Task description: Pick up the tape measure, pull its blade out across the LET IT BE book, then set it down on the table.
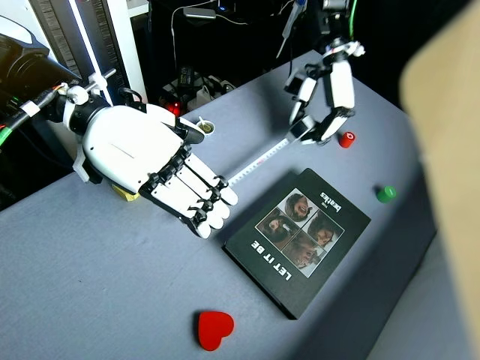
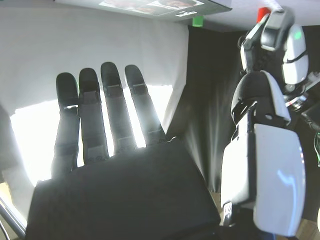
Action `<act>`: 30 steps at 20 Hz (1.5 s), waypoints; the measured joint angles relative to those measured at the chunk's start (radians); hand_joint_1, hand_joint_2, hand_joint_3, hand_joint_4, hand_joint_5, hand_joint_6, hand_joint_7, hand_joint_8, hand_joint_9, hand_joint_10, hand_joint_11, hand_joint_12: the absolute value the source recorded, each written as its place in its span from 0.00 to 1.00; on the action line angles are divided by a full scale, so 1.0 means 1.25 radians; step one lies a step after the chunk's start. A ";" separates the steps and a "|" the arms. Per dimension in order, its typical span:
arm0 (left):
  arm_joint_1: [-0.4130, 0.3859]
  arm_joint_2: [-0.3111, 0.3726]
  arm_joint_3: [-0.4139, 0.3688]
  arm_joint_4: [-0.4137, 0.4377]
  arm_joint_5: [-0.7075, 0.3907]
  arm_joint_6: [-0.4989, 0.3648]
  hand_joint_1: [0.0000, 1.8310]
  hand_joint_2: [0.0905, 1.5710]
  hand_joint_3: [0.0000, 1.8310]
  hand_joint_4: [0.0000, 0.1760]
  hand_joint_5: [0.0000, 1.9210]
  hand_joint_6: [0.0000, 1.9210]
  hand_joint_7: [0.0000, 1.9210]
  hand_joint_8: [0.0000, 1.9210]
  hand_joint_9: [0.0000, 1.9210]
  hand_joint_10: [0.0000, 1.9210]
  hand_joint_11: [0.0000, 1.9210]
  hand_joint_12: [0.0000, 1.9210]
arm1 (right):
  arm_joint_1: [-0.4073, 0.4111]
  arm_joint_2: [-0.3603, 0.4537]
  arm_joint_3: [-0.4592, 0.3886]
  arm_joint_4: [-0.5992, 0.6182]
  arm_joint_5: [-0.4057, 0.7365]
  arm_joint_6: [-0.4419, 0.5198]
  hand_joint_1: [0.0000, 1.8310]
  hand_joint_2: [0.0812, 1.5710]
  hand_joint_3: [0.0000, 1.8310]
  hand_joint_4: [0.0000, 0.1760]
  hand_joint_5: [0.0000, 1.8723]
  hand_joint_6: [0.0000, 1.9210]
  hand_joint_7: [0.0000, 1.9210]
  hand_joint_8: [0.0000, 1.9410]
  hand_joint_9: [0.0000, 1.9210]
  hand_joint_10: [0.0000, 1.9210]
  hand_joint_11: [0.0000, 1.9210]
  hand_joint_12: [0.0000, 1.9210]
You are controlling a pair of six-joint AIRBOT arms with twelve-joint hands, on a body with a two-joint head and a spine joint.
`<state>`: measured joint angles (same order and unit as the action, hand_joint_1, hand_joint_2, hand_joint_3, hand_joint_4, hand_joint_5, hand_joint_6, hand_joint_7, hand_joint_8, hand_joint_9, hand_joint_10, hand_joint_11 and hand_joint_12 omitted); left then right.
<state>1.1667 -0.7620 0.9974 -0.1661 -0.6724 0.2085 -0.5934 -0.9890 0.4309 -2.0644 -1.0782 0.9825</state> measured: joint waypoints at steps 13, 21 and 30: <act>0.030 -0.032 0.012 -0.001 -0.013 0.005 0.61 0.74 0.00 0.00 0.43 0.63 0.48 0.20 0.51 0.12 0.43 0.35 | 0.000 0.000 0.000 0.000 0.000 0.000 0.00 0.62 0.00 0.00 0.11 0.00 0.13 0.00 0.12 0.00 0.00 0.40; 0.029 -0.030 0.012 -0.005 -0.025 0.007 0.34 0.71 0.00 0.00 0.47 0.01 0.50 0.00 0.50 0.00 0.38 0.30 | 0.000 0.000 0.000 -0.001 0.001 0.000 0.00 0.62 0.00 0.00 0.11 0.00 0.13 0.00 0.12 0.00 0.00 0.40; -0.244 0.018 0.058 0.042 0.115 0.107 0.30 0.69 0.00 0.00 0.41 0.00 0.43 0.00 0.43 0.00 0.32 0.28 | 0.000 0.000 0.000 -0.001 0.001 0.000 0.00 0.62 0.00 0.00 0.11 0.00 0.13 0.00 0.12 0.00 0.00 0.40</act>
<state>0.8619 -0.7395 1.0702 -0.1135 -0.5285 0.3416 -0.5934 -0.9894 0.4309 -2.0651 -1.0775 0.9829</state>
